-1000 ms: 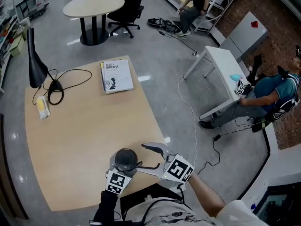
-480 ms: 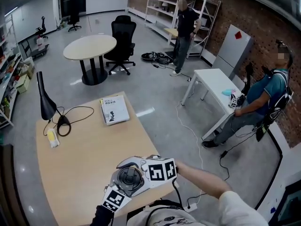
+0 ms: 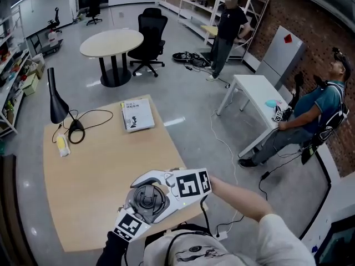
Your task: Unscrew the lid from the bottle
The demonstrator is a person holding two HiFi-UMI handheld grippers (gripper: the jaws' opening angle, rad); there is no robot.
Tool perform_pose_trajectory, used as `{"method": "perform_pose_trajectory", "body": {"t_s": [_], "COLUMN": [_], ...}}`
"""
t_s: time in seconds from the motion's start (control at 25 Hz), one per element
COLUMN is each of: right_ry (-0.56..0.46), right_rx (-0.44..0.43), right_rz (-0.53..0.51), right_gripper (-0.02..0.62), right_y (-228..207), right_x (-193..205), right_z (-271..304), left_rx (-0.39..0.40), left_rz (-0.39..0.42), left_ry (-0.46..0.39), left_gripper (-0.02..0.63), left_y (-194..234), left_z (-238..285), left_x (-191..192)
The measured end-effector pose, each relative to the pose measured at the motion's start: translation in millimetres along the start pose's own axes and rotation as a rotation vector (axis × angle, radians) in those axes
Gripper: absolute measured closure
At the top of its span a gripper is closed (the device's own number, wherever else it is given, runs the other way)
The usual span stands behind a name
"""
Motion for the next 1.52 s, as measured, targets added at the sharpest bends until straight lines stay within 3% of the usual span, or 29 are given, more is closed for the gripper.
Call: {"method": "perform_pose_trajectory", "body": {"t_s": [0.2,0.44,0.72,1.16,1.36,1.52], "right_ry": [0.025,-0.043,-0.076,-0.114,-0.115,-0.110], "right_rx": [0.004,0.028,0.021,-0.026,-0.129,-0.365], "right_rz": [-0.015,0.053,0.064,0.069,0.052,0.001], "right_gripper": [0.106,0.106,0.106,0.107,0.107,0.107], "right_y": [-3,3,7,10,17,45], "right_x": [-12,-23,-23,-26,-28,-32], "right_z": [-17,-23,-20,-22,-23,-24], "left_rx": [0.036,0.052,0.072,0.141,0.246,0.467], "left_rz": [0.003,-0.056,-0.082,-0.034,-0.015,-0.013], "left_ry": [-0.070,-0.099,-0.159,-0.128,-0.110,-0.102], "left_gripper": [0.193,0.192,0.186,0.178,0.178,0.178], "left_y": [2,-9,-15,-21,-31,-63], "left_z": [8,2,3,1,-2,-10], "left_x": [-24,-30,-36,-39,-41,-45]}}
Point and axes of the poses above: the fingertips, and each gripper's own axes: z forward along the fingers, y to its left, x out of its underside, the point moved 1 cm from there along -z, backward along the fingers, and after that the axes turned 3 degrees about -x, right-handed, at the moved point
